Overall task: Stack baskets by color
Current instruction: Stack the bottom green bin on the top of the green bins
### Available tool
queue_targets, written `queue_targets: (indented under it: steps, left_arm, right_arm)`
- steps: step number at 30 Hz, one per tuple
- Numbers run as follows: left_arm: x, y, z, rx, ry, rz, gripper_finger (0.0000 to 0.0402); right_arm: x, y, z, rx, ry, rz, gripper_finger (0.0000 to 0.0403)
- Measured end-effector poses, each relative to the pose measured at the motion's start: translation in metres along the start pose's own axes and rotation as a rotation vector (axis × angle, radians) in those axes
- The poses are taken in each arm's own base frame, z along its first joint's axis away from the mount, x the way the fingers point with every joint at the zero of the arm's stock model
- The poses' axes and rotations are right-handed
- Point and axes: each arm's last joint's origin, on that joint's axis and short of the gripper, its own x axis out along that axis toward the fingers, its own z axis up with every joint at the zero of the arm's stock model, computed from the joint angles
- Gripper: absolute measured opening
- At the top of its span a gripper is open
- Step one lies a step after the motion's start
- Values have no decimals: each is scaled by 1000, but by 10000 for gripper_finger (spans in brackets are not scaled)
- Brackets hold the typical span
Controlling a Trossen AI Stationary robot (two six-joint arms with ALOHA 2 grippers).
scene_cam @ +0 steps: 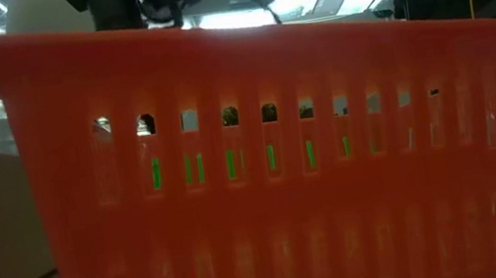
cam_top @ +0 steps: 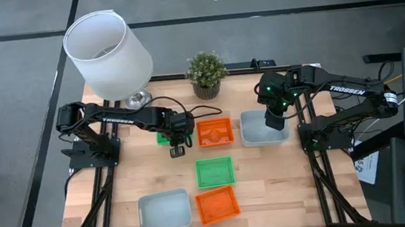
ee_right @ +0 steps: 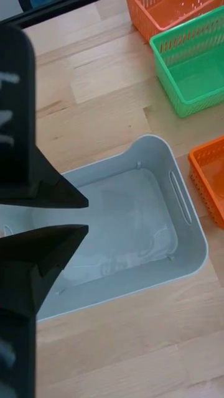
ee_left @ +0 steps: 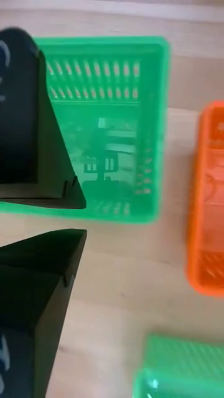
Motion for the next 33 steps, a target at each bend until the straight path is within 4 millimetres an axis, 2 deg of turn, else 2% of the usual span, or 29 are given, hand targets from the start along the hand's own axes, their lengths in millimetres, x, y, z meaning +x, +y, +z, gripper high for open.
queue_targets:
  steps: [6, 11, 16, 18, 24, 27, 33]
  left_arm:
    - [-29, -23, 17, -2, -27, -48, 56]
    - [-51, -48, 11, -32, 75, -87, 57]
    - [-55, -73, 6, -75, 68, -124, 57]
    - [-55, -83, 9, -74, 1, -146, 57]
    - [-36, -107, 35, -23, -270, -228, 59]
    - [-13, -107, 38, 19, -246, -205, 69]
    - [27, -97, 43, -7, -180, -116, 86]
  right_arm:
    - [0, 0, 0, 0, 0, 0, 53]
    - [0, 0, 0, 12, 0, 0, 53]
    - [0, 0, 0, 31, 0, 0, 53]
    - [0, 0, 0, 41, 0, 0, 53]
    - [0, 0, 0, 55, -1, 0, 53]
    - [0, 0, 0, 55, -1, 0, 53]
    - [0, 0, 0, 52, 2, 0, 53]
